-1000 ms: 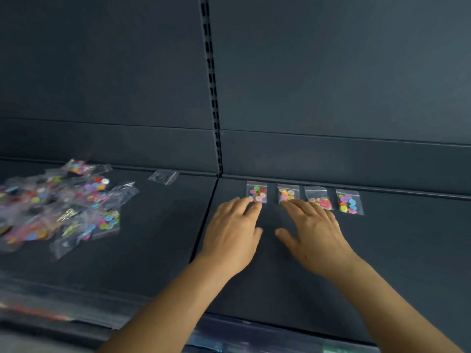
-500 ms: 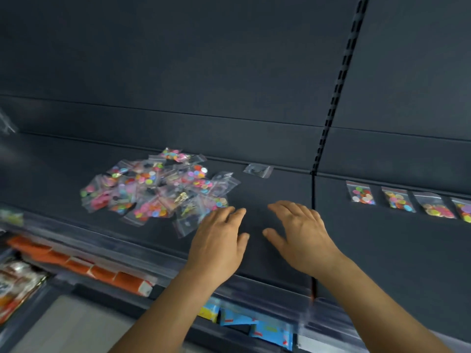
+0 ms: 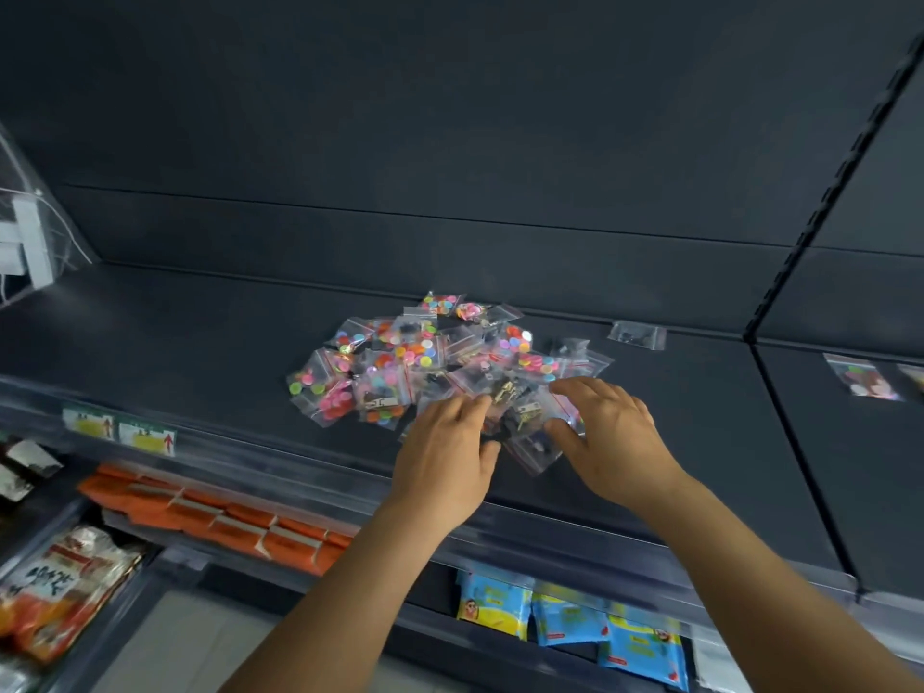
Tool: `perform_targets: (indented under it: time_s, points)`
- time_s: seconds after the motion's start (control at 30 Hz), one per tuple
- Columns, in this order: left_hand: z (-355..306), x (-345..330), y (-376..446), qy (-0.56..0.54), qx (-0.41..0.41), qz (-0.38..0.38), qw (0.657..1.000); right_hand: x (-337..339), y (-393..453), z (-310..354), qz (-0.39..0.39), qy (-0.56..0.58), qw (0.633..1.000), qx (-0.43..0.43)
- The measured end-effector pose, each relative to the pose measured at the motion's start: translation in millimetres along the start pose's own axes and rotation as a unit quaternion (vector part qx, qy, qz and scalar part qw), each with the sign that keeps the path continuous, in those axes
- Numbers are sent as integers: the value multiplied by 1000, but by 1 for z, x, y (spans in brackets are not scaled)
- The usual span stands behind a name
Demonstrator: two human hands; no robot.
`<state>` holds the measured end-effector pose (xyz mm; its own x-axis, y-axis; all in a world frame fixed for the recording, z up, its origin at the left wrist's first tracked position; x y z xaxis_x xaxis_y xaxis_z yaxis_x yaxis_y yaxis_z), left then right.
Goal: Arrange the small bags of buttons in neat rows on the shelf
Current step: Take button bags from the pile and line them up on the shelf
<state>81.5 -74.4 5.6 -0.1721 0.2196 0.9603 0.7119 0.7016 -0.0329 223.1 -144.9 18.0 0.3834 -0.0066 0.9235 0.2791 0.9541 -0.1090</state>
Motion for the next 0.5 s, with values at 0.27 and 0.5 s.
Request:
perform_targets:
  time_s: [0.27, 0.5]
  points:
    - [32, 8, 35, 5, 27, -8, 1000, -6, 48, -3, 1, 7, 1000, -12]
    - [56, 12, 80, 39, 57, 3, 998, -16, 89, -21, 17, 6, 1000, -21]
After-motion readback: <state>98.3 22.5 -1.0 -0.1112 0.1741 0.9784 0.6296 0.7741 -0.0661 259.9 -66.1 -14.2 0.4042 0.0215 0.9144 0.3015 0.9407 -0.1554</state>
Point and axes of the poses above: each hand's wrist, its own y-axis towards the middle knuckle, its own x-axis out of the back of the hand, z = x × y, the point moved 6 cm from there along y, towards the middle knuckle, and after that the axes turned 11 degrees about z, right-handed, at the moved point
